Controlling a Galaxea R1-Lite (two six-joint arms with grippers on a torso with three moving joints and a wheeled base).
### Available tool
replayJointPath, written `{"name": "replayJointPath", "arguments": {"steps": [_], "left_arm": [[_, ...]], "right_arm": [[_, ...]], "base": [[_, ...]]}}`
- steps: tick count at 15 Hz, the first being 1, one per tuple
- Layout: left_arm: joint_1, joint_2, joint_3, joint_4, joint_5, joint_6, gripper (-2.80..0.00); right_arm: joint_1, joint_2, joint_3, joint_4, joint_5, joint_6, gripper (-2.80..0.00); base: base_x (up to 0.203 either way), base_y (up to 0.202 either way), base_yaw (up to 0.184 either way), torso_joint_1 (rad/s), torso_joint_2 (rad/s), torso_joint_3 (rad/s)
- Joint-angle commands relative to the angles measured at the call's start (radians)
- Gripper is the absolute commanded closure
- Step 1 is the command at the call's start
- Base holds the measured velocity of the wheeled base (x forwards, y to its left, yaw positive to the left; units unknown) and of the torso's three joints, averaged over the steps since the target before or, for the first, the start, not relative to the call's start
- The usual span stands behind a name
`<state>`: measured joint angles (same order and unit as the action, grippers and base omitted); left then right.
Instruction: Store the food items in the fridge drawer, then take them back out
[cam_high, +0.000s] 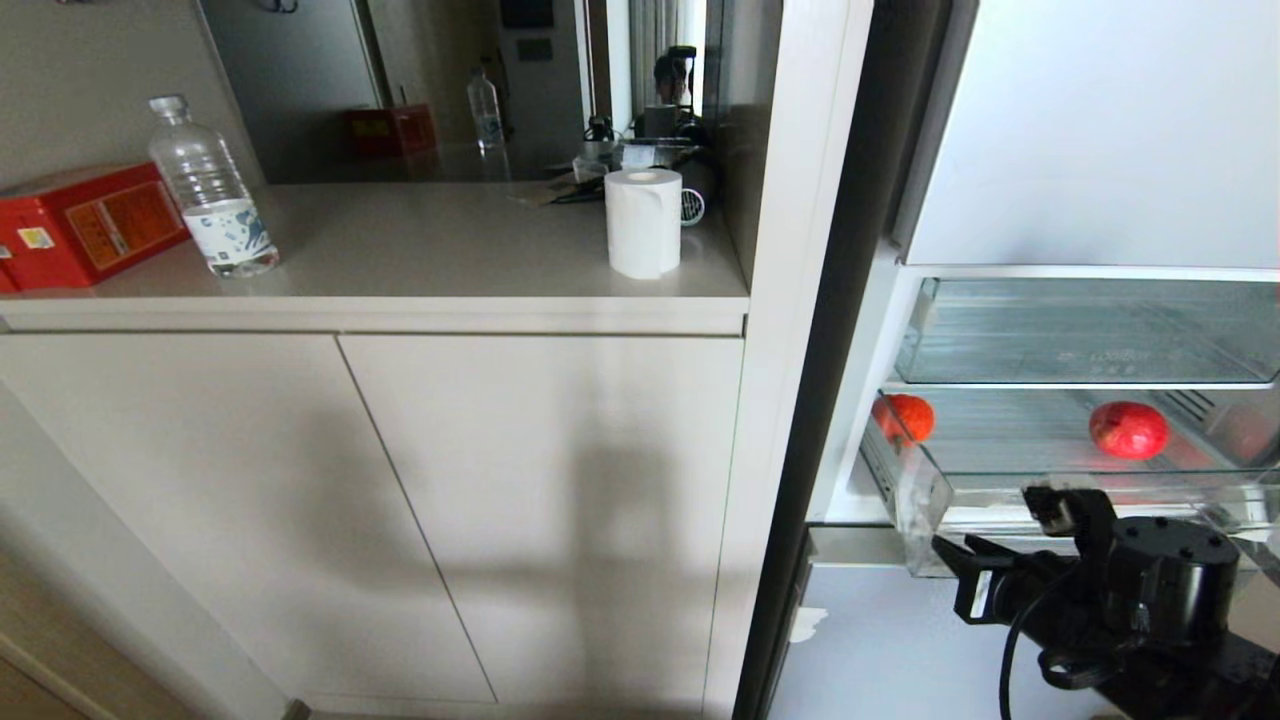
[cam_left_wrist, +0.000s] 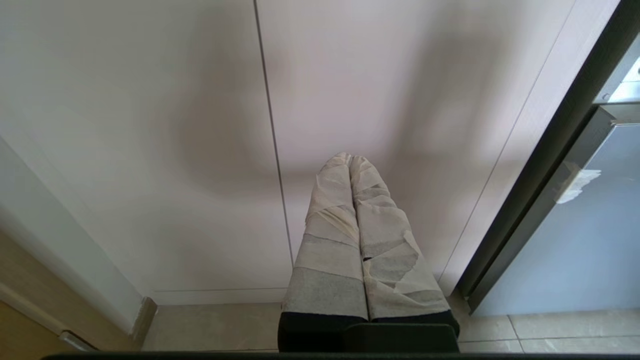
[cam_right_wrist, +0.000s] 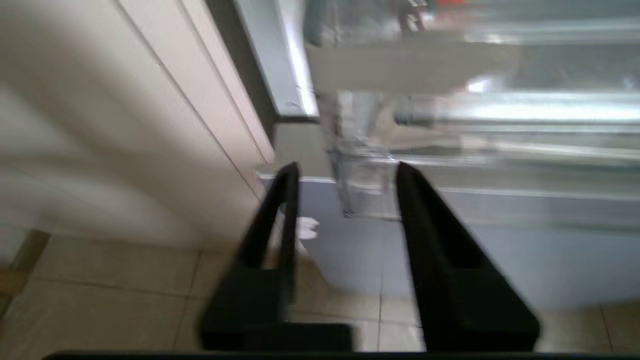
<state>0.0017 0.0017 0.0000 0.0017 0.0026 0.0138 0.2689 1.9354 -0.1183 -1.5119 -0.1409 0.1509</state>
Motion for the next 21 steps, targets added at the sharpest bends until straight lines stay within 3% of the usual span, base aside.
{"name": "replayJointPath", "arguments": {"steps": [1,5,8,11,12,16,21], "left_arm": [[0.001,0.001,0.0,0.0,0.0,0.0,0.0],[0.0,0.001,0.0,0.0,0.0,0.0,0.0],[0.001,0.001,0.0,0.0,0.0,0.0,0.0],[0.0,0.001,0.0,0.0,0.0,0.0,0.0],[0.001,0.001,0.0,0.0,0.0,0.0,0.0],[0.0,0.001,0.0,0.0,0.0,0.0,0.0],[0.0,0.001,0.0,0.0,0.0,0.0,0.0]], "right_arm": [[0.017,-0.038,0.028,-0.018,-0.002,0.0,-2.8],[0.039,-0.175,0.082,-0.018,-0.017,-0.006,-2.8],[-0.034,-0.311,0.074,-0.006,-0.024,-0.073,-2.8],[-0.133,-0.431,-0.077,0.227,-0.018,-0.132,-2.8],[-0.141,-0.461,-0.128,0.322,-0.018,-0.136,0.0],[-0.208,-0.517,-0.293,0.581,-0.011,-0.14,0.0],[-0.333,-0.497,-0.577,1.032,0.102,-0.14,0.0]], "base": [[0.0,0.0,0.0,0.0,0.0,0.0],[0.0,0.0,0.0,0.0,0.0,0.0],[0.0,0.0,0.0,0.0,0.0,0.0],[0.0,0.0,0.0,0.0,0.0,0.0],[0.0,0.0,0.0,0.0,0.0,0.0],[0.0,0.0,0.0,0.0,0.0,0.0],[0.0,0.0,0.0,0.0,0.0,0.0]]}}
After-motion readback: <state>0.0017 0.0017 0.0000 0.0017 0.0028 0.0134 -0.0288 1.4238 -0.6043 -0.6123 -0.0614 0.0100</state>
